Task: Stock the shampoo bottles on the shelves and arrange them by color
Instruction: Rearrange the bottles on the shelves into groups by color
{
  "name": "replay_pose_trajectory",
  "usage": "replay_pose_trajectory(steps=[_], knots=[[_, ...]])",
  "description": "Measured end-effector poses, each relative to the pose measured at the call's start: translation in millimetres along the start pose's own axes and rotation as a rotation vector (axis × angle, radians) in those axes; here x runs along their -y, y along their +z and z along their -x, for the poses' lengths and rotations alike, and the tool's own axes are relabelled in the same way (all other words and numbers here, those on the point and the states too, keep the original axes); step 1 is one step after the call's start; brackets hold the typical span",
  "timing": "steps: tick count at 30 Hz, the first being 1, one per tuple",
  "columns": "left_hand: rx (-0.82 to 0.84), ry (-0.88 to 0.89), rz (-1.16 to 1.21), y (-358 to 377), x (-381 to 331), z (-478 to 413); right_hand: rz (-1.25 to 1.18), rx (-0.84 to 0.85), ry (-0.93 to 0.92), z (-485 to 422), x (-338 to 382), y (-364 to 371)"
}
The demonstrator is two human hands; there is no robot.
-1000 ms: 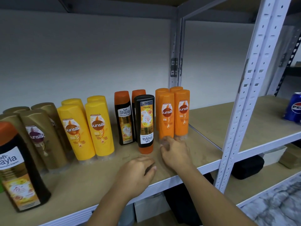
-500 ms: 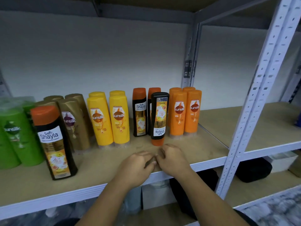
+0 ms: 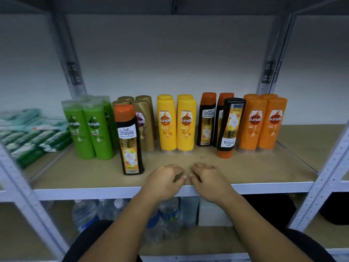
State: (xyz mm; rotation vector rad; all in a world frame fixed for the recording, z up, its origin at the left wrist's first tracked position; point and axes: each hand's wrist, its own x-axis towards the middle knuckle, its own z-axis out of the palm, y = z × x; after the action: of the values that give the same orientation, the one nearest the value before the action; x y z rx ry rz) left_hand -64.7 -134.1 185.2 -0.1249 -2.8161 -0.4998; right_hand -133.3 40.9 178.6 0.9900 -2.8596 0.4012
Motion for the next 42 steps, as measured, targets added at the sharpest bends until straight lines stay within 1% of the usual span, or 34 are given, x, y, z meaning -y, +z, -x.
replay_pose_trajectory(steps=[7, 13, 15, 18, 21, 27, 31, 37, 42], knots=[[-0.193, -0.085, 0.019, -26, 41, 39, 0.002, 0.023, -0.089, -22, 37, 14], [-0.313, -0.263, -0.009, -43, 75, 65, -0.004, 0.055, -0.123, -35, 67, 19], [-0.367, -0.349, 0.002, -46, 82, 71, -0.004, 0.046, -0.119, -37, 74, 21], [-0.419, -0.483, 0.088, -50, 91, 74, -0.006, 0.047, -0.105, -40, 80, 22], [-0.420, -0.540, 0.198, -53, 93, 71, -0.010, 0.051, -0.099, -42, 81, 23], [-0.381, -0.488, 0.333, -52, 86, 55, 0.003, 0.053, -0.106, -41, 80, 23], [-0.397, -0.509, 0.395, -49, 85, 45, -0.011, 0.070, -0.098, -39, 80, 21], [-0.353, -0.490, 0.407, -45, 75, 34, -0.039, 0.077, -0.079, -34, 71, 14], [-0.311, -0.455, 0.429, -38, 54, 22, -0.034, 0.073, -0.016, -23, 51, 1]])
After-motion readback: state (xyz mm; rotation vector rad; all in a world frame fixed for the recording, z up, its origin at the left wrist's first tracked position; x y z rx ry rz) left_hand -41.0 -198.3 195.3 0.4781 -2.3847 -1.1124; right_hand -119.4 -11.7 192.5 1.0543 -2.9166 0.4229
